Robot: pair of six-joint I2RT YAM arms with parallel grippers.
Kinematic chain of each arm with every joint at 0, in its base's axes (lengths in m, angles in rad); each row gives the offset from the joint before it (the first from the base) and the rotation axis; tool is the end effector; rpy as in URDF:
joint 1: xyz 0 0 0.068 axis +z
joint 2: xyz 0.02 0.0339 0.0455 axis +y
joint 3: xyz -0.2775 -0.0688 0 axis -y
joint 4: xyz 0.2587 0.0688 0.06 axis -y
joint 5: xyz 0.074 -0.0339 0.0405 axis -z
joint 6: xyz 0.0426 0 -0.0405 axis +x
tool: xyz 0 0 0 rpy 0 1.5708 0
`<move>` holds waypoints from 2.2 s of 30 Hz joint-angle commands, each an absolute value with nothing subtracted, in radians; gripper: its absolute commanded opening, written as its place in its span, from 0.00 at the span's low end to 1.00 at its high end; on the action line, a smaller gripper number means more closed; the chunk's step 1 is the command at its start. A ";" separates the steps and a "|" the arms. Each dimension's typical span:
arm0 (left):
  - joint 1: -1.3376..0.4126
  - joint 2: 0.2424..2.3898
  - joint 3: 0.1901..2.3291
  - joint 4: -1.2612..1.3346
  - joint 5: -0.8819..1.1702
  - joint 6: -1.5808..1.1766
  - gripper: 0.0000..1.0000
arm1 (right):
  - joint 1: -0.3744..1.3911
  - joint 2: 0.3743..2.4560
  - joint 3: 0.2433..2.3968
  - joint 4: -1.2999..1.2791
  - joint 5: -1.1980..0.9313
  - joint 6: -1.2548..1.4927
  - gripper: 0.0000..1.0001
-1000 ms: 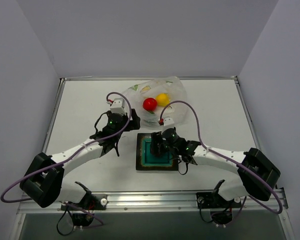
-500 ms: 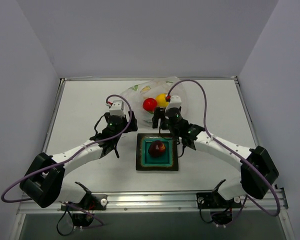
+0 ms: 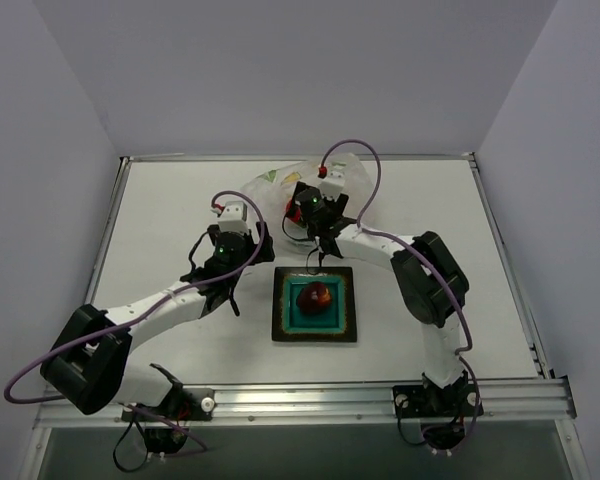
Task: Take the fake fruits out of the plastic bag
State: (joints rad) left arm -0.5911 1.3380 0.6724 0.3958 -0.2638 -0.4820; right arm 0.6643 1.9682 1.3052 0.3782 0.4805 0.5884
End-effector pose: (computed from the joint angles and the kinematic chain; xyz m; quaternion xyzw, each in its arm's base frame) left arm 0.2615 -0.1621 0.2403 -0.0365 0.7920 -0.2169 0.5695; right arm 0.3865 0.2776 0.2260 0.1131 0.7822 0.1871 0.5835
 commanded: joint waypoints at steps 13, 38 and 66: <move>-0.594 1.339 0.675 0.448 -0.270 -0.483 0.84 | 0.624 2.155 1.460 0.452 0.505 0.828 0.89; -0.571 1.338 0.672 0.439 -0.279 -0.483 0.84 | 0.664 1.884 1.281 0.597 0.474 0.652 0.51; -0.569 1.327 0.666 0.443 -0.278 -0.480 0.84 | 0.778 1.216 0.623 0.179 0.417 0.609 0.53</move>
